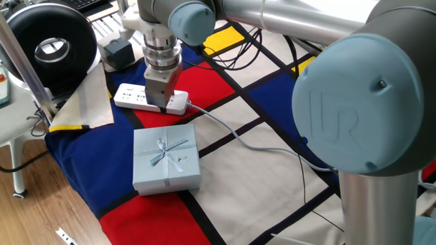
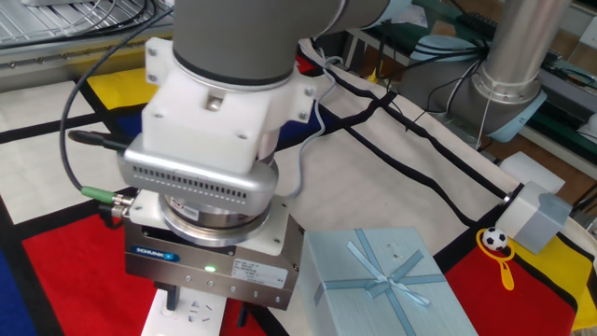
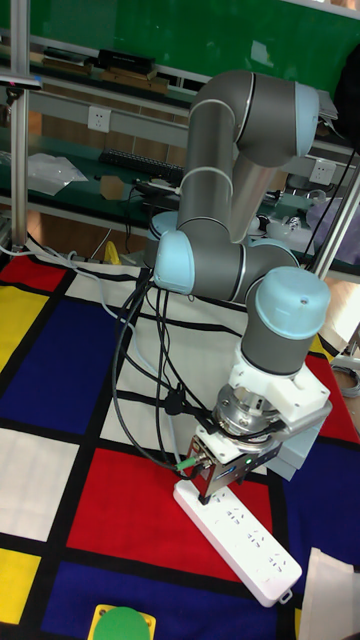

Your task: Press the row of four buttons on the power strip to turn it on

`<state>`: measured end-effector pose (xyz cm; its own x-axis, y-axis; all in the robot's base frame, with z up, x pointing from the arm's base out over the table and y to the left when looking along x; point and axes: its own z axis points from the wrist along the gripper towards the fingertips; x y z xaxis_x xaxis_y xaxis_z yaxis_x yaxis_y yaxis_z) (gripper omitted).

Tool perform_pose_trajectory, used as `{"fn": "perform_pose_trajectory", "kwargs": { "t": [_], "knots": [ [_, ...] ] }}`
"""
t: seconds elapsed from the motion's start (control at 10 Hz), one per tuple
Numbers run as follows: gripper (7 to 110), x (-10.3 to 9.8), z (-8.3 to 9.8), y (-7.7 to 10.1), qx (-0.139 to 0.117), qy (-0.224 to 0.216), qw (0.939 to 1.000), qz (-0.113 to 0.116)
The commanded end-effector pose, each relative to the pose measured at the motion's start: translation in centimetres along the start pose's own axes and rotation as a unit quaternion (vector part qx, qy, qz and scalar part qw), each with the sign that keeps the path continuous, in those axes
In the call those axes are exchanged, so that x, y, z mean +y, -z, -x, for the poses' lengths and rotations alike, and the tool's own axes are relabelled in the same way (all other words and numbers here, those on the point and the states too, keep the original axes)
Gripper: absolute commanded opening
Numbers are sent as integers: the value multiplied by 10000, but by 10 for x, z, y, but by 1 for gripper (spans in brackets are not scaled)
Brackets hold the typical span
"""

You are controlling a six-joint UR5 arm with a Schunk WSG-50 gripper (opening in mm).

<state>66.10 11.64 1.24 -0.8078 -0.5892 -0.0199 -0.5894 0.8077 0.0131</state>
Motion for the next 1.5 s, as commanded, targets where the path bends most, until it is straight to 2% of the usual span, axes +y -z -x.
{"fn": "perform_pose_trajectory", "kwargs": {
  "t": [0.0,0.3,0.7,1.4],
  "knots": [
    [66,4,-3,-2,-13,-42,10000,56],
    [66,-1,2,9,79,-27,10000,47],
    [66,-5,9,1,49,-27,10000,63],
    [66,-1,4,2,92,-35,9999,94]
  ]
}}
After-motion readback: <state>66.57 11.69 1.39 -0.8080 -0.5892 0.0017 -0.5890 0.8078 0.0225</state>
